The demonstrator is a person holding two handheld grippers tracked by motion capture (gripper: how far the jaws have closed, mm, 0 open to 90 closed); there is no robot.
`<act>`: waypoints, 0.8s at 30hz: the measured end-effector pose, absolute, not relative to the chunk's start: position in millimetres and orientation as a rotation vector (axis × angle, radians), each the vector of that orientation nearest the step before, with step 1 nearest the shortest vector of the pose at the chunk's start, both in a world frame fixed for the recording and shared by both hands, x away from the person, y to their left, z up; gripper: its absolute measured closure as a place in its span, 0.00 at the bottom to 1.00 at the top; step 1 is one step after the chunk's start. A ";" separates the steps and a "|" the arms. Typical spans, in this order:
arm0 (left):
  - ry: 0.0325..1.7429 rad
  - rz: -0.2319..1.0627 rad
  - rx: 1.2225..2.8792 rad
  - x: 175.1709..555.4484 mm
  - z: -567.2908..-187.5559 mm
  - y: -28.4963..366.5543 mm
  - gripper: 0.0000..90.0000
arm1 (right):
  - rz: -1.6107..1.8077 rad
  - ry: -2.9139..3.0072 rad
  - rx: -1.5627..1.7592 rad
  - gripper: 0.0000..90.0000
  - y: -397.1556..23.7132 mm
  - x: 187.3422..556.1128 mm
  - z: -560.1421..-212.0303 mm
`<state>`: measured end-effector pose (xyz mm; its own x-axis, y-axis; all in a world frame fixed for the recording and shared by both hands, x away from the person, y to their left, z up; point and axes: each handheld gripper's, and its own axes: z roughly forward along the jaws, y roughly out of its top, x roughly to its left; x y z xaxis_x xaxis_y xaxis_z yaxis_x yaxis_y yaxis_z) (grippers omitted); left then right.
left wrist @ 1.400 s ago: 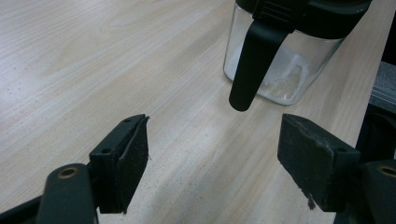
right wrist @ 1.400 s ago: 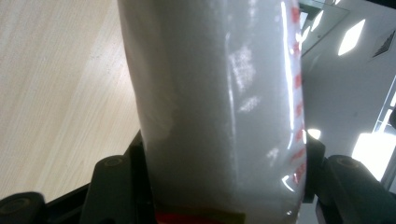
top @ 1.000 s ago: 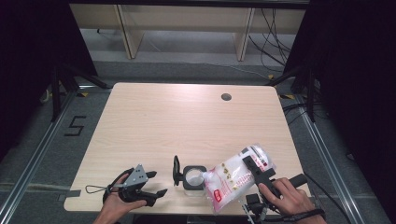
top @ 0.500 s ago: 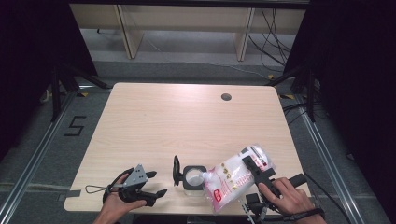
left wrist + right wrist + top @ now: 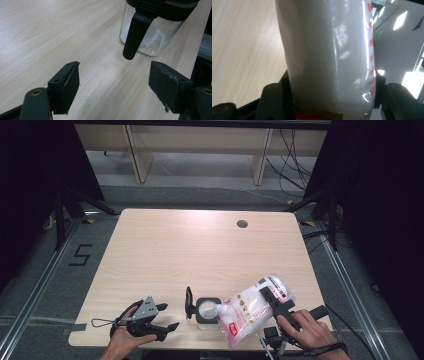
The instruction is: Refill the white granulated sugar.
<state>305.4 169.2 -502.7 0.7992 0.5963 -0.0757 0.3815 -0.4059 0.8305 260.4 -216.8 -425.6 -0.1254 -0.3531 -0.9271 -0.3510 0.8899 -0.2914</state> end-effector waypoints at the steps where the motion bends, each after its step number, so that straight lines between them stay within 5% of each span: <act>1: 0.722 0.286 2.051 305.6 -502.4 169.6 0.27 | -0.002 1.727 -0.540 0.49 -216.8 260.5 -425.6; 24: 0.721 0.294 2.051 305.8 -502.7 169.4 0.27 | -0.012 1.737 -0.540 0.49 -216.7 260.2 -424.7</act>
<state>305.8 169.4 -502.7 0.8005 0.5954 -0.0689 0.3780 -0.4123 0.8289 260.2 -216.7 -424.7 -0.1362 -0.3597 -0.9231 -0.3465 0.8902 -0.2958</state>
